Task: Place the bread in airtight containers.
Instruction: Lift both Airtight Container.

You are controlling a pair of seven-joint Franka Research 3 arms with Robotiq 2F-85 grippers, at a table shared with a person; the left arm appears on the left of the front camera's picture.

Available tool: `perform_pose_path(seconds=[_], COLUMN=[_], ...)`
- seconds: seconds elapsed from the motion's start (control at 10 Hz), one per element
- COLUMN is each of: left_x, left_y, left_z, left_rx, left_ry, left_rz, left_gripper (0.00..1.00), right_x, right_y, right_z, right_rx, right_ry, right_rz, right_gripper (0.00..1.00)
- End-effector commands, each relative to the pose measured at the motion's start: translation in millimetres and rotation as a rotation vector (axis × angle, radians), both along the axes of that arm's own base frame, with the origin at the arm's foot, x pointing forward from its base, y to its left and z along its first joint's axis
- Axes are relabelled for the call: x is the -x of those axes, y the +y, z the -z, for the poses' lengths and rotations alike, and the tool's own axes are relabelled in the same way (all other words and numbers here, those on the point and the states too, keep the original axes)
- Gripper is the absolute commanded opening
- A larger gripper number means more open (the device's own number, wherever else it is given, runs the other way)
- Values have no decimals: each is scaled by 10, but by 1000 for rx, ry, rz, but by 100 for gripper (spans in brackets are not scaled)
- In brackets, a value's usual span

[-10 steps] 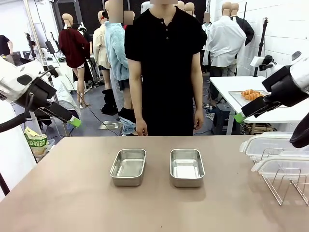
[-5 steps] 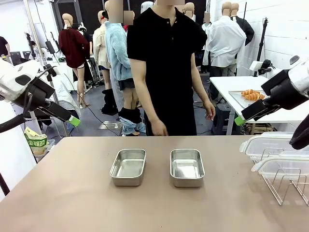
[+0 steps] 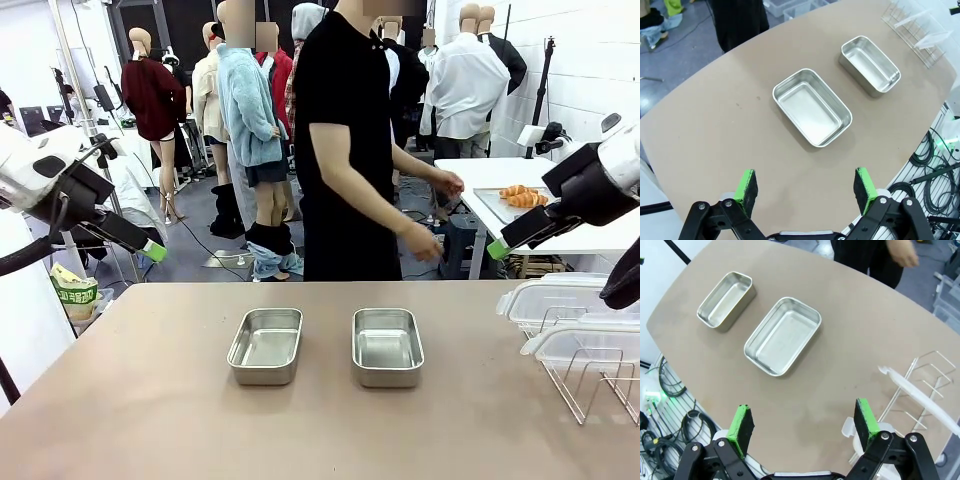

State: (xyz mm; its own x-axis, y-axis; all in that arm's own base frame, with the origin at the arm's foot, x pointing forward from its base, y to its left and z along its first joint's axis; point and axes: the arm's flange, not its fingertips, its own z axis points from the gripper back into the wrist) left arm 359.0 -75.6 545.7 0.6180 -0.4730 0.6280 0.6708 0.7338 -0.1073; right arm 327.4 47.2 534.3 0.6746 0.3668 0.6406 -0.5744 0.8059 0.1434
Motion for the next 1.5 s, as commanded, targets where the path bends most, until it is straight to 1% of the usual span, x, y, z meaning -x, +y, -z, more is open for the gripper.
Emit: perform_pose_path(seconds=[0.0, 1.4], left_x=[-1, -1], left_y=[9, 9], left_z=[-9, -9], left_rx=[0, 0], left_ry=[-1, -1], left_rz=[10, 10], left_gripper=[100, 100], right_x=[-8, -8], right_y=[8, 8], right_z=[15, 15], right_rx=[-17, -17], right_ry=[7, 7], right_rz=[-12, -12], right_gripper=[100, 100])
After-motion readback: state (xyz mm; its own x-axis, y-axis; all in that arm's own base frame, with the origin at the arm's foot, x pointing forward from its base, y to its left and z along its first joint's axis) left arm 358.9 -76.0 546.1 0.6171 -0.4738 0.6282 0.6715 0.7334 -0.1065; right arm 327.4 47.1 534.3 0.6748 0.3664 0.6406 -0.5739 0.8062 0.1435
